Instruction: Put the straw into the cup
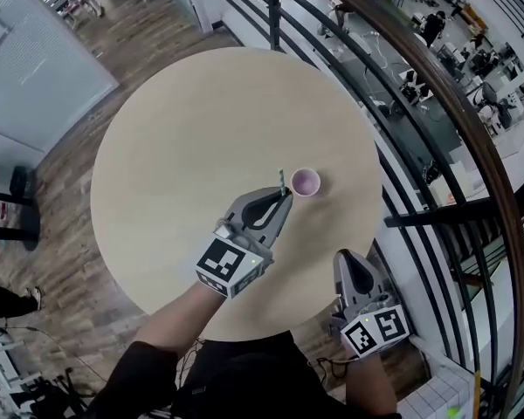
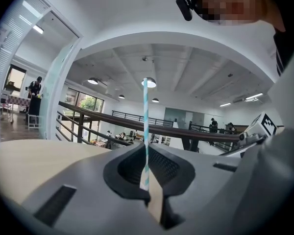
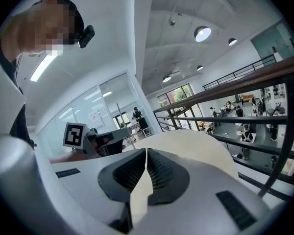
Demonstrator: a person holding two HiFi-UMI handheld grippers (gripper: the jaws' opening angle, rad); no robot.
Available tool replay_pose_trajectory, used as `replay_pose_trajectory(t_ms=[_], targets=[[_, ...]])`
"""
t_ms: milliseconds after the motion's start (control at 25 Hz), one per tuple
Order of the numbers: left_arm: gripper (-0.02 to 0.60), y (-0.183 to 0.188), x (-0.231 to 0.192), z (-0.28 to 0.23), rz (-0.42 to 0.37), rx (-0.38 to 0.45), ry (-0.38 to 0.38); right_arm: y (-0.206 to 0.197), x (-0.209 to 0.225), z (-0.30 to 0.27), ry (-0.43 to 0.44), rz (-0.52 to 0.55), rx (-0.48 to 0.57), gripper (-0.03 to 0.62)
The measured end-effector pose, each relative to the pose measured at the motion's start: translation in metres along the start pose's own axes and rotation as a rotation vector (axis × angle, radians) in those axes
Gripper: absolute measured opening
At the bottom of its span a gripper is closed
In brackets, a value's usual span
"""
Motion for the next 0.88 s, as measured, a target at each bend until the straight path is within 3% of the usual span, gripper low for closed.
replay_pose_trajectory(t_ms=[440,680,880], targets=[[0.018,-0.019,-0.012,-0.055,0.006,0.001,-0.023,-0.013,0.019,-0.009,-0.003,-0.020,-0.017,0.024],[0.018,-0.042,-0.017,-0.080,0.038,-0.051,-0.027,-0.019,0.027,-0.017,-0.010,-0.042,-0.018,0.023],[0.018,-0.061,-0.015,-0.091,0.014,-0.080,-0.035,-0.024,0.025,-0.024,0.005,-0.052,-0.031,0.024]])
Point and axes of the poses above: the fingertips, and each gripper's own axes: z backward along the fingers, x to its right, y out of its top, the point moved 8 cm from there along z, backward along the fingers, and after that the axes turned 15 degrees about y, right-handed, at the moved point
